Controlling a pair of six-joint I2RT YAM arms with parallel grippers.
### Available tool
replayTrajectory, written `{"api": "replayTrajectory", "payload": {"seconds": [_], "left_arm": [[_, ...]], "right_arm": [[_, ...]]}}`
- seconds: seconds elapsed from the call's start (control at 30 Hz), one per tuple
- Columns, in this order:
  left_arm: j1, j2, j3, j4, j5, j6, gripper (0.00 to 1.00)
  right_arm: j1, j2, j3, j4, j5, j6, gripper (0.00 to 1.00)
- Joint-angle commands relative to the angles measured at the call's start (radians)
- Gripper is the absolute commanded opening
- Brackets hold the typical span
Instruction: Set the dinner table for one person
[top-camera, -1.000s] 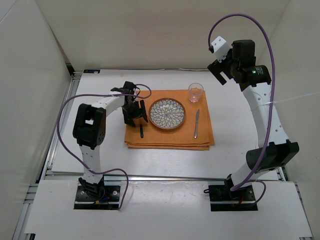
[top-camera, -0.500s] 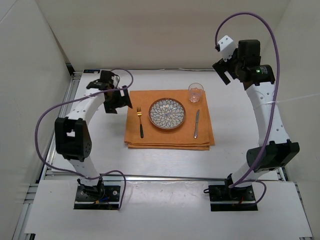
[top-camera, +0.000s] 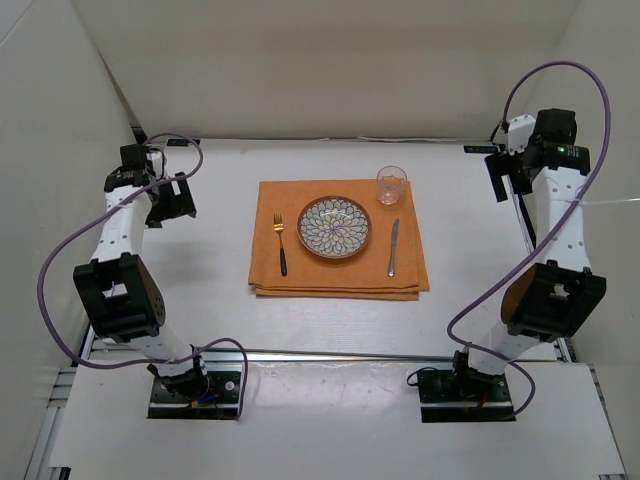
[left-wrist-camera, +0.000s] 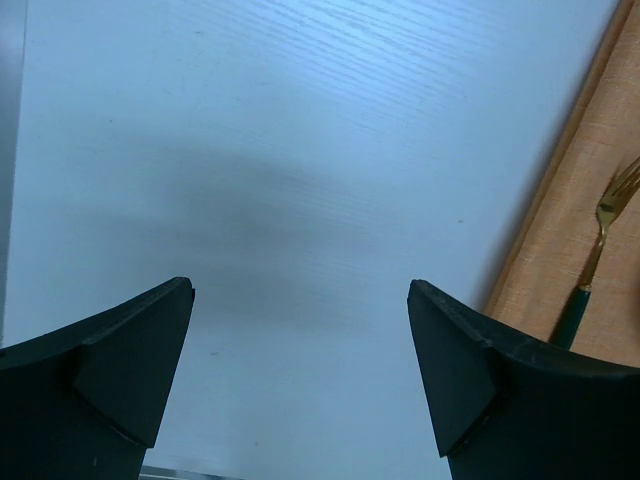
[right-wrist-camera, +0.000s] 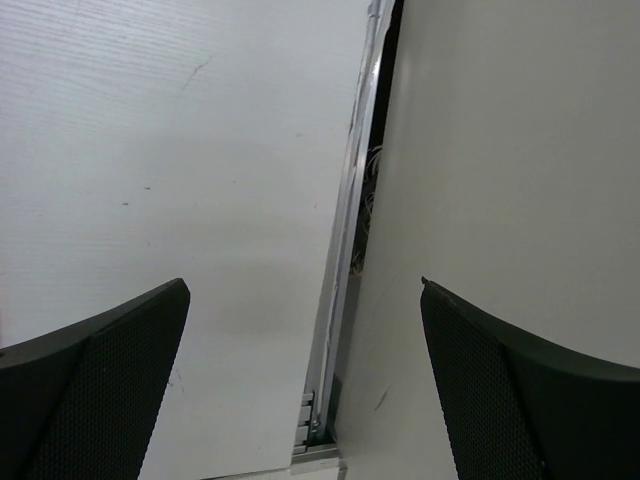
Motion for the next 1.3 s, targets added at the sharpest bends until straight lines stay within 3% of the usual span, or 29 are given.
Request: {"api": "replayTrajectory", "payload": {"seconds": [0.0,0.27,0.7,1.27], "left_arm": [[0.01,-0.111,-0.04,0.006,0.001,0.052,1.0],[0.068,-0.141,-0.13,0.029,0.014,0.011,1.0],[0.068,-0.15,-0.063,0.018,-0.04,0.044,1.0],[0.068,-0.159,-0.092,0.027,-0.049,0.044,1.0]], "right_arm": [[-0.002,-0.044,-0.054,0.02,-0.042,0.036,1.0],[-0.023,-0.082,-0.166,0.029,-0.066,0.064,1.0],[-0.032,-0.082,-0.156,0.039,-0.126,0.101,1.0],[-0.042,-0.091,-0.146,0.028,-0.157,0.11,1.0]]}}
